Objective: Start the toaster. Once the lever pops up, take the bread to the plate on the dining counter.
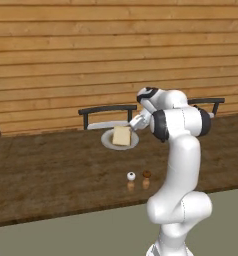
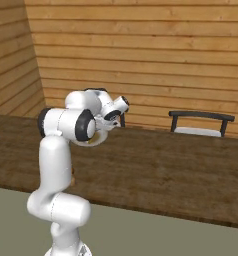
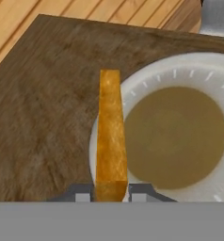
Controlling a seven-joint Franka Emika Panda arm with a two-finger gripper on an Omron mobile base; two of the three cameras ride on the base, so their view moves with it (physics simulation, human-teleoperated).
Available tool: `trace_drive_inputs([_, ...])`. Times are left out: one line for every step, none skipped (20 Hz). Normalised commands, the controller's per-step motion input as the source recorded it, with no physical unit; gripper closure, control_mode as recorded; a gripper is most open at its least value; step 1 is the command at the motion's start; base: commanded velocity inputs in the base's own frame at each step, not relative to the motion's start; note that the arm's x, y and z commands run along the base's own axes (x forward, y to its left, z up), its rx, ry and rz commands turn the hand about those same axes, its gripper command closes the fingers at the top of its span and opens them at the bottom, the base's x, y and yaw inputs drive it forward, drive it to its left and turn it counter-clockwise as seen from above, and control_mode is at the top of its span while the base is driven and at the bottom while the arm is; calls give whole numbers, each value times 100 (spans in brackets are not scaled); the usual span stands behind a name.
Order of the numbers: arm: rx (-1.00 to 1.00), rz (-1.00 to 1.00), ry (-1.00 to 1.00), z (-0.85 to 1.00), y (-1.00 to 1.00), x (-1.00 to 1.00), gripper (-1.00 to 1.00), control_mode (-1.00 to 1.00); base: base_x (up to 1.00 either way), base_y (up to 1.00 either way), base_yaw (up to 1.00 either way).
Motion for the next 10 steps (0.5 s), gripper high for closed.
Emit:
trace_drive_inputs([0, 0, 0, -4, 13, 26, 100, -100, 0, 0, 0])
trace_drive_inputs([0, 0, 0, -4, 11, 21, 100, -100, 0, 0, 0])
trace_drive_inputs([0, 0, 0, -9, 11, 20, 100, -100, 0, 0, 0])
trace_drive_inputs([0, 0, 0, -12, 13, 9, 100, -100, 0, 0, 0])
trace_drive_inputs([0, 0, 0, -18, 10, 1, 100, -100, 0, 0, 0])
trace_drive_inputs([0, 0, 0, -18, 8, 0, 100, -100, 0, 0, 0])
trace_drive_inputs([0, 0, 0, -20, 10, 0, 100, -100, 0, 0, 0])
trace_drive_inputs([0, 0, 0, -20, 11, 0, 100, -100, 0, 0, 0])
trace_drive_inputs([0, 0, 0, -24, 14, 0, 100, -100, 0, 0, 0])
trace_drive_inputs([0, 0, 0, -25, 16, 0, -100, -100, 0, 0, 0])
